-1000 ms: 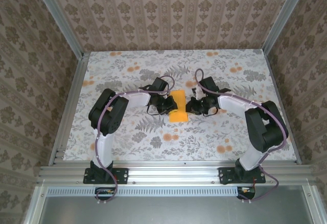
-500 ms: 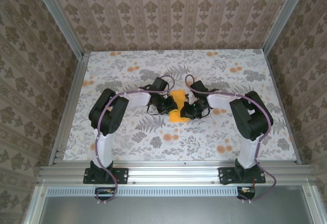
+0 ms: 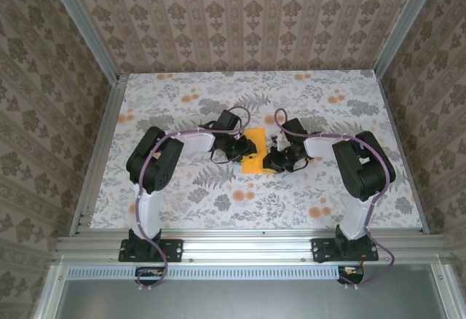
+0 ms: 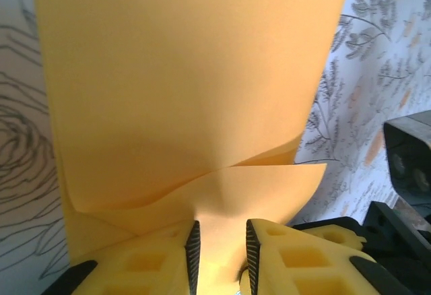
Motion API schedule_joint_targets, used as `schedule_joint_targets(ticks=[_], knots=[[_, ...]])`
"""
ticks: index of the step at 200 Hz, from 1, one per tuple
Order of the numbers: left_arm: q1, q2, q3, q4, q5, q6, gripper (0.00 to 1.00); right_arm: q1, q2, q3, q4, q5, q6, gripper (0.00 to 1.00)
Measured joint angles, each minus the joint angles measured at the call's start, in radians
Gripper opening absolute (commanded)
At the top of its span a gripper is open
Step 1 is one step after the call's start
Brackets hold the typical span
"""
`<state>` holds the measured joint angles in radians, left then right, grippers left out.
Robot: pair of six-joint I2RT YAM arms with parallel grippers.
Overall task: Fold a paper plane with a square sheet of paper (pick it up from the middle)
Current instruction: Fold the triangle a second time at the center of the table.
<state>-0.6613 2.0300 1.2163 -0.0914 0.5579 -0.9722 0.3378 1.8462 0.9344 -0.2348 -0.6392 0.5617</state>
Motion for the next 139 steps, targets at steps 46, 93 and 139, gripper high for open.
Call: schedule_joint_targets(ticks=[46,93,139], knots=[[0.001,-0.053,-0.109,0.149,0.034,-0.017,0.22,-0.005,0.008,0.003,-0.001,-0.017,0.026,0.05],[-0.012,-0.055,-0.116,0.191,0.053,-0.023,0.13,-0.006,0.013,0.011,-0.012,-0.023,0.044,0.02],[-0.047,-0.044,-0.113,0.195,0.09,-0.023,0.12,-0.006,0.016,0.019,-0.027,-0.02,0.044,0.02]])
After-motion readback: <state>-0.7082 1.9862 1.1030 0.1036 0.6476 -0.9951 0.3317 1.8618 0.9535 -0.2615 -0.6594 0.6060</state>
